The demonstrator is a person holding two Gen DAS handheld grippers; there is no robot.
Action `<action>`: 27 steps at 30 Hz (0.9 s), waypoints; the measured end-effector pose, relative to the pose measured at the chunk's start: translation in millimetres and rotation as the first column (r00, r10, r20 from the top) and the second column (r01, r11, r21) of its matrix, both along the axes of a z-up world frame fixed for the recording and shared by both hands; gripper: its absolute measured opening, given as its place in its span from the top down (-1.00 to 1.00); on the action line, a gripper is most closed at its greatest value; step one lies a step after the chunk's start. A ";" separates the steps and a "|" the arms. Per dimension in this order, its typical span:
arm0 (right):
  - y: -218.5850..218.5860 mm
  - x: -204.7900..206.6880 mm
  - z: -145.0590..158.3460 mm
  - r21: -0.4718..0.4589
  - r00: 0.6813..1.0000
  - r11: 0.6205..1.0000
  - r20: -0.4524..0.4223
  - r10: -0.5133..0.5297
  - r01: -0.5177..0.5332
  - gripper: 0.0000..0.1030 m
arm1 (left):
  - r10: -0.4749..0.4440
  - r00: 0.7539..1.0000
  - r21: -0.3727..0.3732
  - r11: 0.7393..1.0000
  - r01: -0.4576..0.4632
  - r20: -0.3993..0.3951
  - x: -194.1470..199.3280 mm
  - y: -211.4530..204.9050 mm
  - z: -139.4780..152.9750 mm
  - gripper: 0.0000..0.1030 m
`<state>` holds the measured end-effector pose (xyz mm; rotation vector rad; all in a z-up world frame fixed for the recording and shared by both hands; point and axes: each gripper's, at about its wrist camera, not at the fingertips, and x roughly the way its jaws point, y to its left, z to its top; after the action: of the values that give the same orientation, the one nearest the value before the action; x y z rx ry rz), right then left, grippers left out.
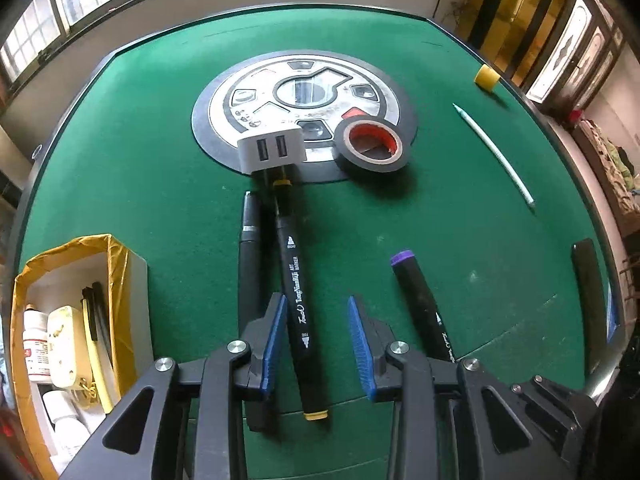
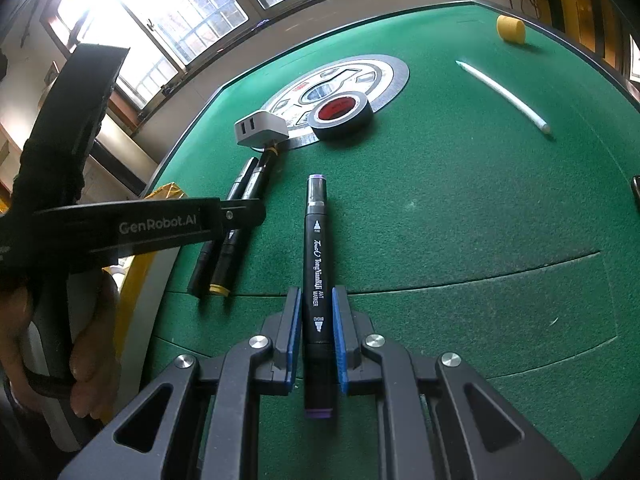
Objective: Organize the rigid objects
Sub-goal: 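Grasp the yellow-capped black marker with left tool while right tool holds its marker, then carry both black markers into the tray and open both tools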
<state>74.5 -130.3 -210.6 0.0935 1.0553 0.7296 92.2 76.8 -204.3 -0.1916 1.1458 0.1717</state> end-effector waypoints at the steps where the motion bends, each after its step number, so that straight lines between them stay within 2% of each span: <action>1: 0.6 -0.4 0.3 -0.002 1.000 1.000 0.002 0.000 0.000 0.75 | 0.006 1.000 0.003 1.000 -0.006 -0.001 1.9 0.6 -1.2 0.36; 3: 0.9 -0.5 0.3 -0.004 1.000 1.000 0.003 0.001 -0.001 0.75 | 0.019 0.999 -0.005 1.000 -0.019 -0.039 7.3 4.2 -9.5 0.36; 6: 0.9 -0.6 0.2 -0.003 1.000 1.000 0.003 0.001 -0.001 0.75 | 0.025 0.998 0.019 1.000 -0.024 -0.050 6.5 3.9 -11.1 0.72; 9: 0.9 -0.6 0.2 -0.003 1.000 1.000 0.003 0.002 -0.002 0.75 | 0.015 0.999 -0.008 1.000 -0.016 -0.047 -9.1 1.5 -8.1 0.72; 11: 0.7 -0.6 0.2 -0.003 1.000 1.000 0.003 0.001 -0.001 0.75 | 0.027 0.999 -0.004 1.000 -0.027 -0.029 -33.8 -3.4 -5.6 0.72; 13: 1.5 -1.2 0.7 -0.007 1.000 1.000 0.007 0.000 0.000 0.75 | 0.040 0.998 -0.059 0.997 -0.042 -0.046 -53.3 -5.5 -10.6 0.71; 15: 2.5 -2.0 0.9 -0.016 1.000 1.000 0.016 0.001 0.000 0.75 | 0.058 0.998 -0.077 0.995 -0.060 -0.031 -67.9 -9.3 -12.3 0.70; 18: 4.2 -3.7 1.4 -0.027 1.000 1.000 0.028 0.002 -0.001 0.75 | 0.053 0.999 -0.114 0.992 -0.054 -0.011 -69.4 -8.9 -14.3 0.48; 19: 4.6 -4.1 1.5 -0.029 1.000 1.000 0.030 0.003 -0.002 0.75 | 0.061 0.998 -0.115 0.992 -0.061 -0.003 -67.7 -8.8 -14.2 0.48; 22: 5.3 -5.3 1.7 -0.033 0.999 0.999 0.035 0.002 -0.001 0.75 | 0.063 0.998 -0.068 0.996 -0.062 0.017 -59.6 -14.2 -11.3 0.48; 25: 6.4 -7.1 2.2 -0.041 0.999 0.999 0.043 0.001 0.000 0.75 | 0.030 0.999 0.034 0.999 -0.031 0.038 -60.2 -28.8 -13.9 0.48; 27: 8.1 -8.0 2.2 -0.051 0.999 0.999 0.053 0.002 0.001 0.75 | 0.028 0.998 0.073 0.997 -0.032 0.055 -62.6 -32.5 -14.0 0.50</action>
<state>66.5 -122.2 -208.5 0.0297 1.0227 0.7015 29.5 44.3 -218.3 -0.1470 1.0810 0.2340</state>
